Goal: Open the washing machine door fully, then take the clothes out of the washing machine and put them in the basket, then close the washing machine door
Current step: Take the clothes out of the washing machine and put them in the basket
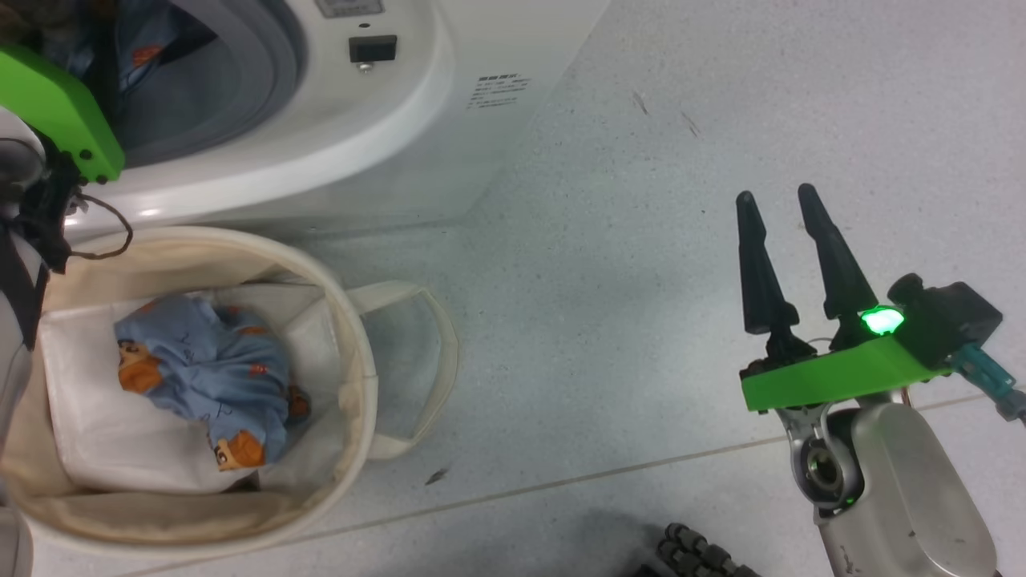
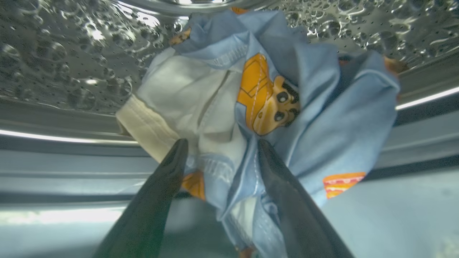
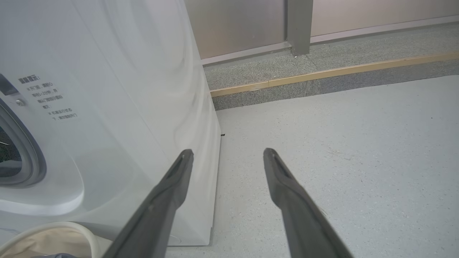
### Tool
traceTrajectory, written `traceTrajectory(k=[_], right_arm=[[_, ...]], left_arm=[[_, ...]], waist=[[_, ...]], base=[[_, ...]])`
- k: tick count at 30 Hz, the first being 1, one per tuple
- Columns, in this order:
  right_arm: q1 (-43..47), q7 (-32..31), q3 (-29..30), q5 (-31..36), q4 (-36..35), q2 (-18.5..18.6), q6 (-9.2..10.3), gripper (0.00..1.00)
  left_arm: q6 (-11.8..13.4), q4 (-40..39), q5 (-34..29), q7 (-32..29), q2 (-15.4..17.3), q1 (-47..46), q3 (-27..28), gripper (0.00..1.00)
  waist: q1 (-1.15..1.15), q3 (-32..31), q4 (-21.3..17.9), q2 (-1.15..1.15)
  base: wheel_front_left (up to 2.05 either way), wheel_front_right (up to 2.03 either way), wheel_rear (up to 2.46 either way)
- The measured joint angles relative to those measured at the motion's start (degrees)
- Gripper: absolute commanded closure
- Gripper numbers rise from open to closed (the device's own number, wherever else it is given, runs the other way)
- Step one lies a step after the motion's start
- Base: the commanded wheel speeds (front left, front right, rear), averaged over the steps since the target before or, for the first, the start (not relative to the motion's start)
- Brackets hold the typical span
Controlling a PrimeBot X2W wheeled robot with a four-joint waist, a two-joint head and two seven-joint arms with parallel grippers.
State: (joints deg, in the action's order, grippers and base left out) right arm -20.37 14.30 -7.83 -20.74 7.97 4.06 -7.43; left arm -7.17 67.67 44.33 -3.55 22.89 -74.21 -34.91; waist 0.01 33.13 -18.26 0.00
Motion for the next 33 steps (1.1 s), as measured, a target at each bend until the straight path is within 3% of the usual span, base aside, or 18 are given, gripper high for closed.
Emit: traceTrajectory(k=[9,10,11,19,33], right_arm=[[-0.4,0.0,0.42,0.1,-0.22,-0.2,0.0,0.0],[-0.4,0.0,0.41,0.1,-0.2,-0.21,0.0,0.0],[-0.4,0.0,0.4,0.21,-0.19,-0.21,0.0,0.0],[-0.39,0.0,0.02,0.55,0.75,-0.19,0.0,0.0],[3.93,0.0,-0.32,-0.11,4.79,0.59,0.0,0.0]], left_arm=[[0.0,0.87,2.35,0.15,-0.08,-1.06,-3.03,0.0],[0.0,0.85,2.66,0.22,-0.09,-1.04,-3.43,0.9],[0.0,0.82,3.03,0.2,-0.12,-0.95,-3.89,1.0],[0.0,-0.77,6.62,2.4,-0.25,2.38,-6.87,1.0],[0.0,-13.22,14.39,17.03,1.2,18.35,-11.32,1.0]], waist=[[0.0,0.62,0.06,0.0],[0.0,0.53,0.13,0.0],[0.0,0.39,0.19,0.0],[0.0,-2.16,0.77,0.0],[-0.01,-13.43,3.73,0.0]], base=[[0.0,0.0,0.0],[0.0,0.0,0.0],[0.0,0.0,0.0],[0.0,0.0,0.0],[0.0,0.0,0.0]])
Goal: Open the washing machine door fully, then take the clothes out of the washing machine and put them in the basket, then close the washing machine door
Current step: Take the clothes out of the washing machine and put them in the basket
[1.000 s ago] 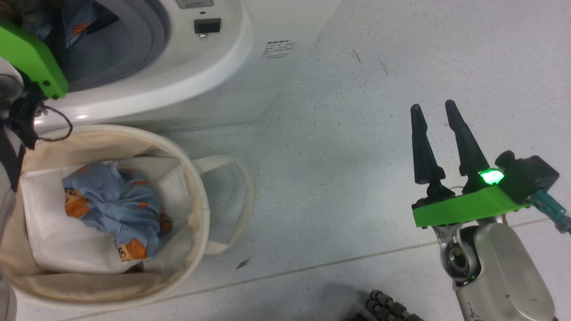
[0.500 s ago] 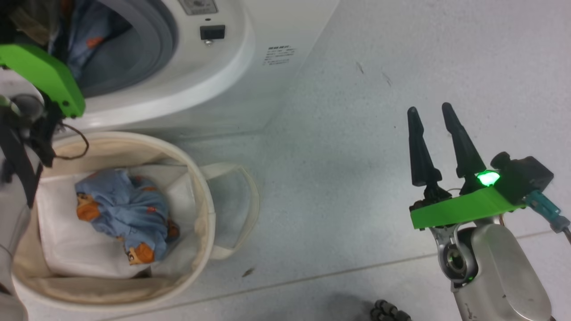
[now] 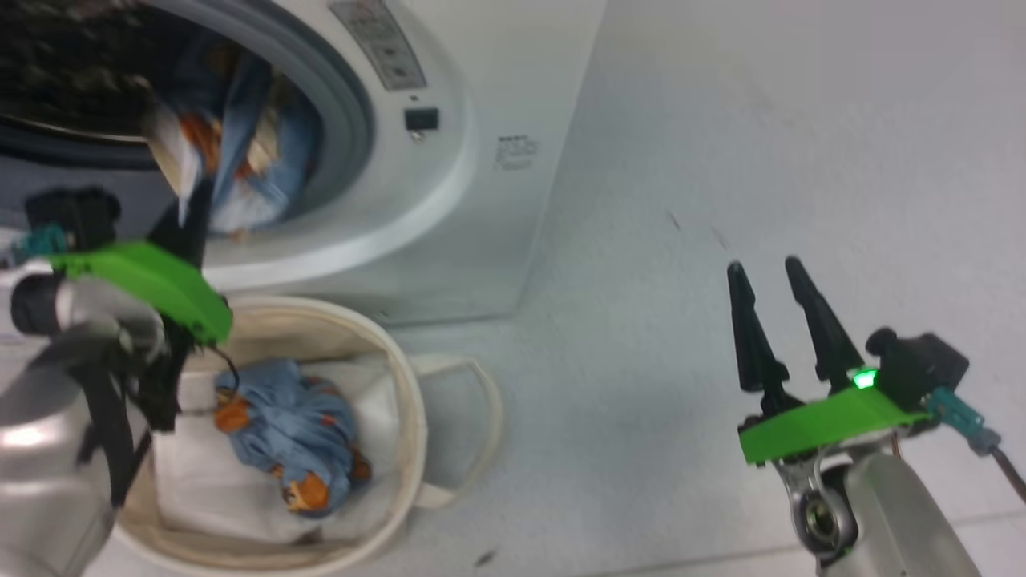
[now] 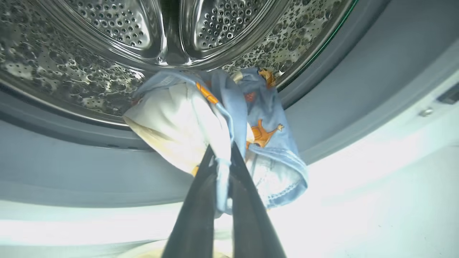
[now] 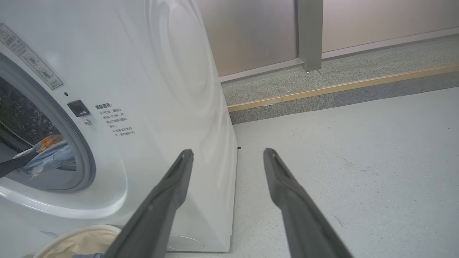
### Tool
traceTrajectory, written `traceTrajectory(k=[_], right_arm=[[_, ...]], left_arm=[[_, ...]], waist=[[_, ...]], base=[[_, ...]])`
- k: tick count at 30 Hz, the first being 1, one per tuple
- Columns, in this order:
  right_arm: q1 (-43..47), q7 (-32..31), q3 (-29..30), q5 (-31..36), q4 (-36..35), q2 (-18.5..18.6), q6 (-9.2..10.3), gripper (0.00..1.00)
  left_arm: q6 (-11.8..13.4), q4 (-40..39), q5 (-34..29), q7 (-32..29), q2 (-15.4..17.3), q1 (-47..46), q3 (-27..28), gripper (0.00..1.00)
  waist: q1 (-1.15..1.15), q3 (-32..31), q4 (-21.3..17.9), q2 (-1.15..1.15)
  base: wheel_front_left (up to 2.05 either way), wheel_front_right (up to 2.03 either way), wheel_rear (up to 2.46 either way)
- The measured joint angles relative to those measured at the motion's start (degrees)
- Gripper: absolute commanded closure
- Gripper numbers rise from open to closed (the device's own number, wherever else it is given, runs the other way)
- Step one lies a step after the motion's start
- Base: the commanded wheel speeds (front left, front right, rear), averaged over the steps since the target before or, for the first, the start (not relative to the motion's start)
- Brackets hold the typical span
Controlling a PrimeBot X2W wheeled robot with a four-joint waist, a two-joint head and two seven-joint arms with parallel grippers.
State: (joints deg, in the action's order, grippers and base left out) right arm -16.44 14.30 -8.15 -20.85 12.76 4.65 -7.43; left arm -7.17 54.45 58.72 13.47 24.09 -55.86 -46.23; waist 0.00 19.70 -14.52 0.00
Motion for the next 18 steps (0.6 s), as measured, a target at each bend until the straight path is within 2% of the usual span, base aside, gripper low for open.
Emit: traceTrajectory(k=[4,9,12,18], right_arm=[[2.01,0.0,0.0,-0.38,1.01,0.58,0.0,0.0],[4.09,0.0,0.01,-0.66,1.69,0.79,0.0,0.0],[4.8,0.0,0.04,-0.96,1.98,0.8,0.0,0.0],[6.62,0.0,0.18,-1.43,2.31,0.75,0.0,0.0]], left_arm=[[0.0,-6.27,0.79,0.77,1.74,4.8,0.58,1.0],[0.16,-16.15,-2.96,0.83,3.42,12.35,6.42,1.0],[1.36,-20.2,-4.64,0.83,3.69,16.72,8.02,1.0],[5.99,-31.11,-6.16,0.82,4.34,31.45,8.77,1.0]], waist=[[0.0,-3.92,2.05,0.0],[0.0,-8.07,5.12,0.0],[0.0,-9.61,6.24,0.0],[0.0,-13.19,9.03,0.0]], base=[[0.0,0.0,0.0],[0.0,0.0,0.0],[0.0,0.0,0.0],[0.0,0.0,0.0]])
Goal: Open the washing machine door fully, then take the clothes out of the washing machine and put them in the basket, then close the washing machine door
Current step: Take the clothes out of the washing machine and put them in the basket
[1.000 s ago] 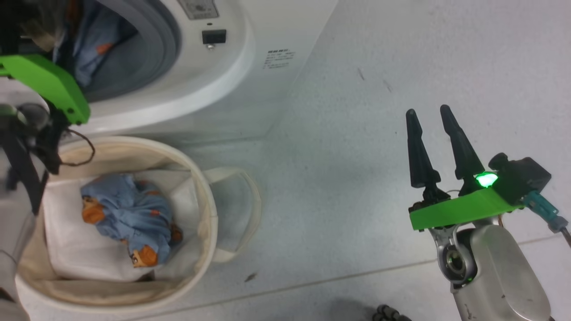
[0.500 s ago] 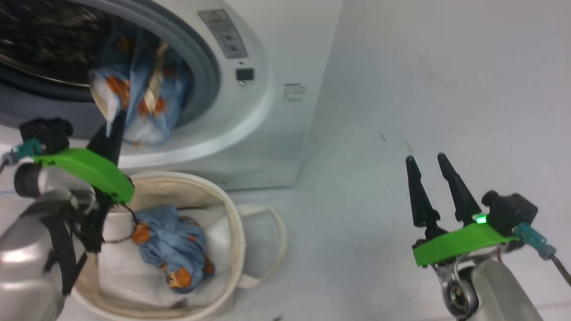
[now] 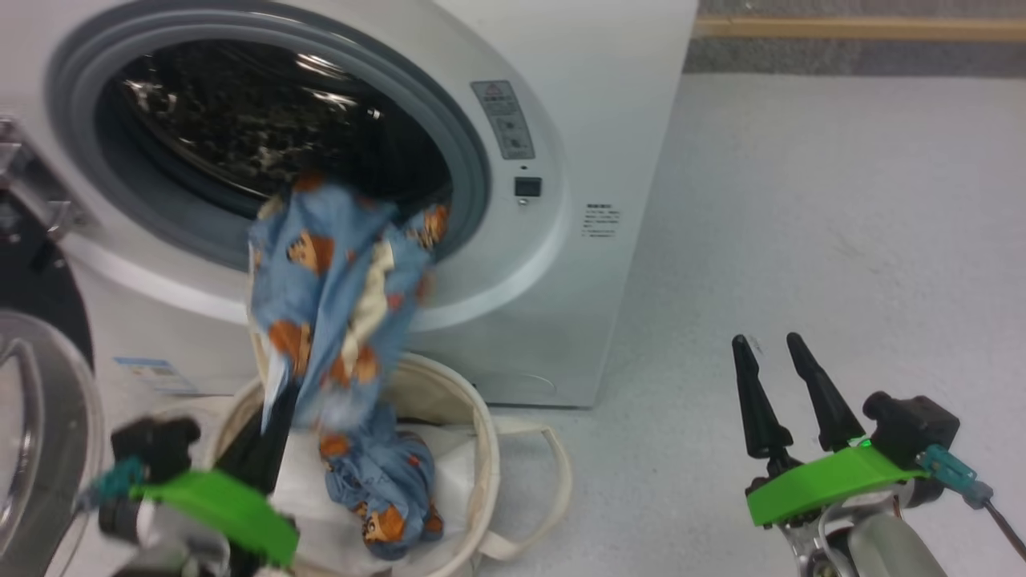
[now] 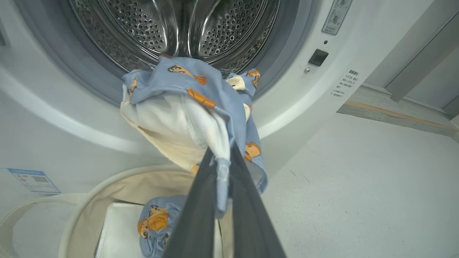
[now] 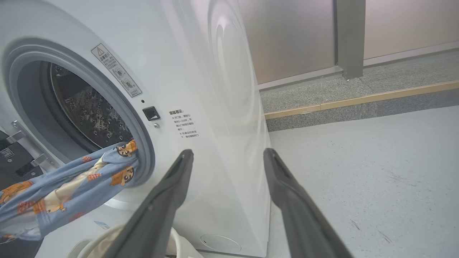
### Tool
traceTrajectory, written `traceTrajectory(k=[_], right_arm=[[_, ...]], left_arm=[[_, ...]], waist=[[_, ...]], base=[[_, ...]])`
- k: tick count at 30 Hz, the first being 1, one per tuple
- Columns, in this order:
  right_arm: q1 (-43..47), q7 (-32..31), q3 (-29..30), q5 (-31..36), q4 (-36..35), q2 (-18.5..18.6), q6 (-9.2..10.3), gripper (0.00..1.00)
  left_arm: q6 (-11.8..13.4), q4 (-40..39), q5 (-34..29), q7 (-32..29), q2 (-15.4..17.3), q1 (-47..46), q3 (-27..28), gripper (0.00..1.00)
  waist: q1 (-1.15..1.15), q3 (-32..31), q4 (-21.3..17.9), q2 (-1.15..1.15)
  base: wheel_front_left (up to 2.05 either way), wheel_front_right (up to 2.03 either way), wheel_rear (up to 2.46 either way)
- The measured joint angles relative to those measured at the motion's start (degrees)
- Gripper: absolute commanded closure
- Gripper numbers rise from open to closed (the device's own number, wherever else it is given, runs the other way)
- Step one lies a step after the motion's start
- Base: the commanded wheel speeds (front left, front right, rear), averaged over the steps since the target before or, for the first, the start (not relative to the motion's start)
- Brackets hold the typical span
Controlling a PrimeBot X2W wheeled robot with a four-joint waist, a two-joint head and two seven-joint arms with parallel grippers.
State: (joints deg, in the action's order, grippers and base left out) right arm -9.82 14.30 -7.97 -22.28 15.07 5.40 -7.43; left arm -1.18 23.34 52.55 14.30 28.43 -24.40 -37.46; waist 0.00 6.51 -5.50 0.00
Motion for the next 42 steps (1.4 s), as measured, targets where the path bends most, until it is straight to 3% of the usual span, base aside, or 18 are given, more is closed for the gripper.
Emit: traceTrajectory(k=[7,12,17,23,29,35,42], right_arm=[[0.65,0.0,-0.2,0.0,0.08,-0.12,0.0,0.0],[0.64,0.0,-0.34,0.0,-0.1,-0.07,0.0,0.0],[0.23,0.0,-0.34,0.01,-0.56,0.11,0.0,0.0],[-1.59,0.0,-0.22,0.11,-1.27,0.49,0.0,0.0],[-3.04,0.0,0.37,0.7,-2.55,0.88,0.0,0.0],[-5.01,0.0,1.02,1.11,-4.38,0.99,0.0,0.0],[-6.76,0.0,1.15,1.6,-6.02,0.98,0.0,0.0]], left_arm=[[4.76,-9.99,0.58,-2.38,3.37,9.87,0.2,1.0],[6.03,-8.25,0.56,-4.71,3.35,11.33,-1.72,1.0],[3.94,-0.31,1.59,-5.12,0.6,9.79,-2.26,1.0],[-1.53,15.55,3.7,-6.36,-5.15,3.44,-2.87,1.0],[-4.88,30.59,5.11,-6.69,-9.98,-3.99,-2.92,1.0],[-5.93,41.1,6.82,-6.13,-12.8,-11.08,-2.37,1.0],[-5.98,46.98,8.14,-6.13,-13.52,-15.15,-2.0,1.0]], waist=[[0.0,-0.94,1.49,0.0],[0.0,-0.12,1.24,0.0],[0.0,1.72,0.62,0.0],[0.0,4.84,-0.66,0.0],[0.0,8.73,-2.1,0.0],[0.0,13.27,-3.44,0.0],[0.0,18.42,-5.26,0.0]], base=[[0.0,0.0,0.0],[0.0,0.0,0.0],[0.0,0.0,0.0],[0.0,0.0,0.0],[0.0,0.0,0.0],[0.0,0.0,0.0],[0.0,0.0,0.0]])
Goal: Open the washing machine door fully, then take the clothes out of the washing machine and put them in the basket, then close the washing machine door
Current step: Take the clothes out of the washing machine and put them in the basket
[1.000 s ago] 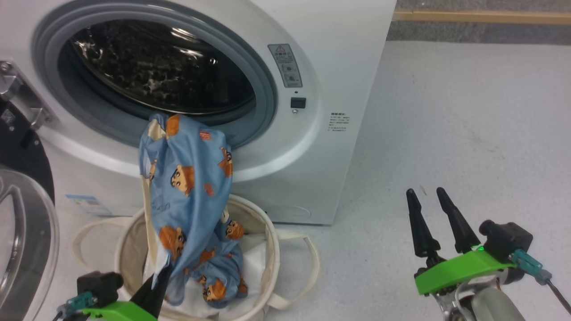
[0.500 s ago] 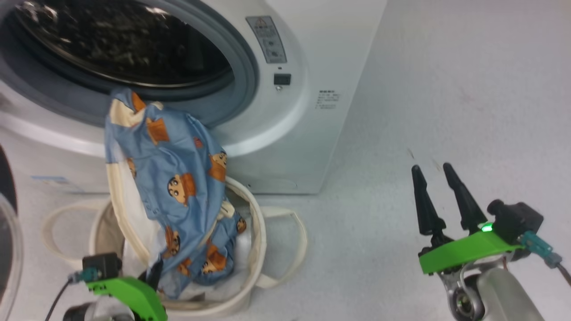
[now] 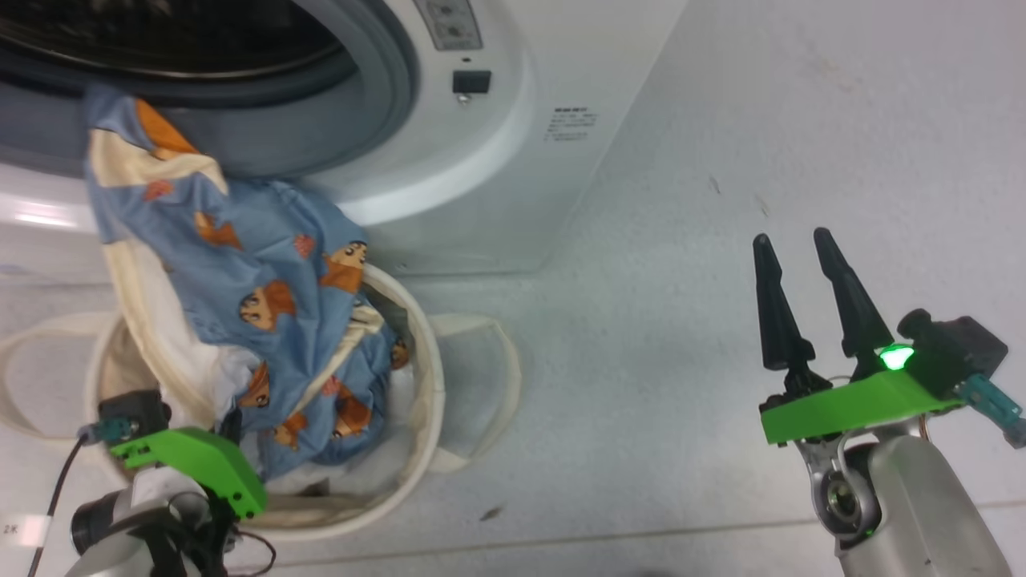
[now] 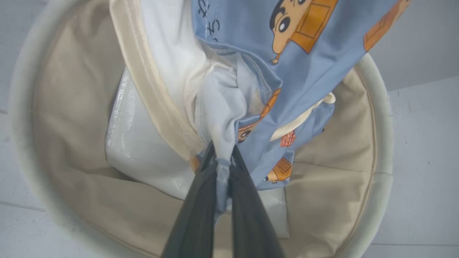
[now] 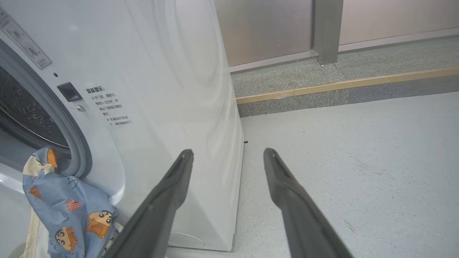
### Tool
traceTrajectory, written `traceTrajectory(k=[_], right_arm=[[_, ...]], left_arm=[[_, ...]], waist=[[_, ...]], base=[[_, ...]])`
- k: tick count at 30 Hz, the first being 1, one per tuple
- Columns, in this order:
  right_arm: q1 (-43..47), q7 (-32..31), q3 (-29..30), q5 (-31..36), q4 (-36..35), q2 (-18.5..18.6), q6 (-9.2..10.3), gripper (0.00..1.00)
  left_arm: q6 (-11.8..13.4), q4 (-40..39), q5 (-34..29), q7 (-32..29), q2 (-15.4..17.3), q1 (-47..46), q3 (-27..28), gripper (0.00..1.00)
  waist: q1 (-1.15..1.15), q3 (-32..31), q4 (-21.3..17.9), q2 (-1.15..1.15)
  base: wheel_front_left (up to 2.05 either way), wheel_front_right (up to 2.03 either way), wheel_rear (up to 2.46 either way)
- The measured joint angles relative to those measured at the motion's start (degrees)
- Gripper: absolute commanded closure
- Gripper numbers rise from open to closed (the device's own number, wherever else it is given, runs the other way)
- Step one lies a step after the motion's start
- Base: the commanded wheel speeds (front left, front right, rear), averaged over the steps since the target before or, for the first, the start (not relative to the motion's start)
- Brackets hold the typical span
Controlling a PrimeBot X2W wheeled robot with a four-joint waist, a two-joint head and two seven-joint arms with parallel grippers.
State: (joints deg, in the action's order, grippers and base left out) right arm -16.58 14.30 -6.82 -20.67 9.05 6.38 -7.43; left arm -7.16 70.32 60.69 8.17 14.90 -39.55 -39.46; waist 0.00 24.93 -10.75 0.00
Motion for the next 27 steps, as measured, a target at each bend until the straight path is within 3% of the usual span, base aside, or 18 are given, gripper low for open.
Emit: traceTrajectory(k=[10,11,12,13,14,27], right_arm=[[-0.94,0.0,0.63,0.02,-0.69,-0.21,0.0,0.0],[-0.94,0.0,0.63,0.02,-0.69,-0.21,0.0,0.0],[-0.94,0.0,0.74,0.05,-0.73,-0.21,0.0,0.0],[-0.94,0.0,0.78,0.27,-0.77,-0.22,0.0,0.0],[-0.94,0.0,0.78,0.48,-0.81,-0.24,0.0,0.0],[-0.86,0.0,-0.35,0.18,1.47,-0.45,0.0,0.0]], left_arm=[[-0.01,2.15,1.52,-1.36,-0.18,-1.04,-0.25,1.0],[-0.01,2.15,1.52,-1.36,-0.18,-1.04,-0.25,0.76],[-0.01,2.22,1.52,-0.68,-0.18,-1.16,-0.26,0.35],[-0.01,2.32,1.52,0.01,-0.18,-1.37,-0.33,0.12],[-0.01,2.42,1.52,0.31,-0.18,-1.63,-0.4,0.01],[0.01,3.31,1.91,3.42,-0.29,0.23,-1.29,0.0]], waist=[[0.0,3.81,-2.07,0.0],[0.0,3.81,-2.07,0.0],[0.0,3.85,-2.08,0.0],[0.0,3.85,-2.05,0.0],[0.0,3.8,-2.0,0.0],[0.0,-1.54,-0.87,0.0]], base=[[0.0,0.0,0.0],[0.0,0.0,0.0],[0.0,0.0,0.0],[0.0,0.0,0.0],[0.0,0.0,0.0],[0.0,0.0,0.0]])
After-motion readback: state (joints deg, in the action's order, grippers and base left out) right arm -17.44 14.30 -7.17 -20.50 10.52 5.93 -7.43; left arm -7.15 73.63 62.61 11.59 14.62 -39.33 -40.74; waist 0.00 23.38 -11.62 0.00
